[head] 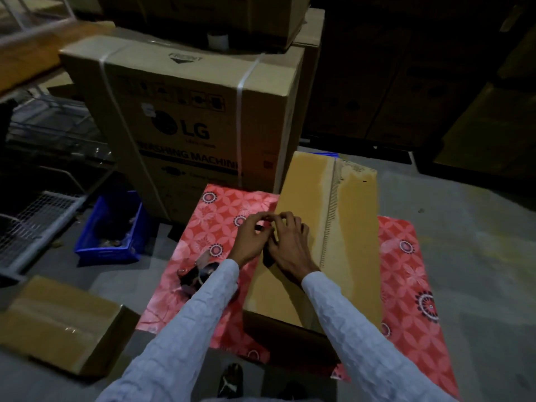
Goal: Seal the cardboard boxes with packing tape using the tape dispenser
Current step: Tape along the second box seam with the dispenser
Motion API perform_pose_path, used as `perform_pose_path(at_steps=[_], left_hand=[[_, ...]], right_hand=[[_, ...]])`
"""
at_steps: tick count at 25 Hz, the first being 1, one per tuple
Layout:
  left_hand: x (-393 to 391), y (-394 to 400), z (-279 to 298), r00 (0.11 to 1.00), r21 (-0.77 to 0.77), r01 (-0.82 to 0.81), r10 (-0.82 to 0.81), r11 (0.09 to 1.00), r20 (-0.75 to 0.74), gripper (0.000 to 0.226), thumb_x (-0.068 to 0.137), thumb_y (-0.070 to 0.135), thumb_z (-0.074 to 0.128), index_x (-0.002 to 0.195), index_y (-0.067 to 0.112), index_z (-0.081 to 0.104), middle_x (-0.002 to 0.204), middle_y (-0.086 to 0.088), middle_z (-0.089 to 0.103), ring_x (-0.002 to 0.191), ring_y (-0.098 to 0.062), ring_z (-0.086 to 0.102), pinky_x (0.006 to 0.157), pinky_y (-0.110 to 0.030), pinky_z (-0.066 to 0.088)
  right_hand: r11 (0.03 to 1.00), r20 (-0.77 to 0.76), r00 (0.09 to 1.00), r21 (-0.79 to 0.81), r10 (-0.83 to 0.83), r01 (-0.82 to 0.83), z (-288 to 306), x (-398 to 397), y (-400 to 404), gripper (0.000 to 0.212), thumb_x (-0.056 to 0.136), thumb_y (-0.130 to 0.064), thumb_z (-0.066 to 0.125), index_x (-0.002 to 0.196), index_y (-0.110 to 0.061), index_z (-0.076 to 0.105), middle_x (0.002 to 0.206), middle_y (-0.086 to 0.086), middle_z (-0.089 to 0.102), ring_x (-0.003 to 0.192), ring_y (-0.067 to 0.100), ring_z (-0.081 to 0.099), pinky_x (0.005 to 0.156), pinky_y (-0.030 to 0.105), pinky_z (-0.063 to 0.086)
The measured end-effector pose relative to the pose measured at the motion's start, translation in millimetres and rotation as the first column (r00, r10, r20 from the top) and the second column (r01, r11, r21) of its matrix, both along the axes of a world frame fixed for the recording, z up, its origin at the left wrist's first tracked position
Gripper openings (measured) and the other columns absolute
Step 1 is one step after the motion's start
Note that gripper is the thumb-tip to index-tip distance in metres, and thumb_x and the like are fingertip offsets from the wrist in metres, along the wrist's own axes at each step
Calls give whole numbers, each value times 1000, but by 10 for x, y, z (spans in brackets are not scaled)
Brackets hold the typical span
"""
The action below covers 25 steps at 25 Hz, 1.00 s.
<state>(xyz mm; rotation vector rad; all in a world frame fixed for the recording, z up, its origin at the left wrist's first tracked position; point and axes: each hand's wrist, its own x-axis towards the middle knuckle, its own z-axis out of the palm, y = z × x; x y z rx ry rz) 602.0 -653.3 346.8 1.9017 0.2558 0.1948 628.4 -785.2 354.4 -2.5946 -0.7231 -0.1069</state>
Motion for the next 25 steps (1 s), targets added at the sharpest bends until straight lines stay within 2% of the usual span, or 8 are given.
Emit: perform_pose_path(at_steps=[3, 7, 10, 15, 17, 20, 22, 25], left_hand=[[-182, 384, -215, 988, -50, -128, 123, 991, -92, 28, 97, 4, 59, 121, 14, 70, 117, -1, 71, 110, -15, 65, 83, -16, 51], [-512, 886, -661, 944, 197, -118, 171, 973, -282, 31, 89, 10, 63, 119, 13, 71, 119, -9, 72, 110, -25, 67, 92, -29, 49], [-727, 1091, -842, 884, 264, -124, 227, 957, -408, 46, 82, 24, 56, 125, 14, 68, 126, -15, 66, 120, -33, 62, 101, -35, 46], [-1033, 1121, -949, 806, 559, 45, 301, 828, -511, 55, 88, 35, 61, 135, 9, 48, 128, -20, 50, 119, -43, 51, 96, -47, 44], [-1163, 1099, -1011, 770, 553, 10, 347, 833, -536, 72, 84, 45, 68, 138, 6, 41, 130, -21, 45, 119, -44, 50, 95, -48, 44], [-1283, 1084, -1071, 658, 432, -209, 453, 877, -601, 93, 77, 46, 79, 145, 4, 33, 137, -26, 45, 125, -47, 50, 100, -50, 44], [-1287, 1132, -1127, 583, 364, -332, 493, 870, -645, 92, 78, 41, 81, 145, -1, 33, 139, -30, 47, 127, -49, 51, 105, -49, 43], [-1303, 1236, -1200, 523, 328, -372, 488, 869, -699, 77, 81, 47, 74, 140, 5, 49, 138, -25, 58, 128, -46, 55, 108, -48, 45]], right_hand=[[988, -7, 992, -89, 128, -128, -56, -20, 379, 43, 92, -35, 60, 132, -21, 56, 130, 9, 50, 124, 31, 44, 102, 48, 30], [963, -38, 981, -185, 191, -194, -169, -69, 739, 36, 89, -40, 63, 121, -23, 63, 122, 4, 59, 123, 29, 52, 112, 59, 18], [903, -72, 971, -356, 229, -240, -189, -84, 955, 33, 94, -45, 58, 118, -23, 63, 120, 4, 65, 120, 28, 57, 111, 56, 15], [805, -438, 869, -416, 231, -424, -339, -163, 1366, 37, 96, -45, 58, 123, -20, 63, 130, 9, 65, 127, 30, 56, 112, 55, 26], [758, -523, 828, -453, 200, -469, -463, -206, 1500, 41, 96, -45, 58, 127, -19, 62, 131, 12, 63, 125, 34, 58, 106, 50, 38], [716, -599, 783, -471, 169, -515, -669, -259, 1606, 41, 94, -42, 59, 125, -17, 64, 128, 14, 65, 117, 35, 63, 92, 43, 52], [699, -625, 765, -478, 155, -533, -765, -288, 1636, 43, 89, -42, 62, 126, -20, 64, 128, 12, 65, 114, 34, 65, 88, 41, 54], [674, -644, 749, -484, 159, -558, -830, -287, 1638, 45, 87, -41, 67, 129, -24, 64, 126, 10, 68, 109, 30, 69, 89, 40, 57]])
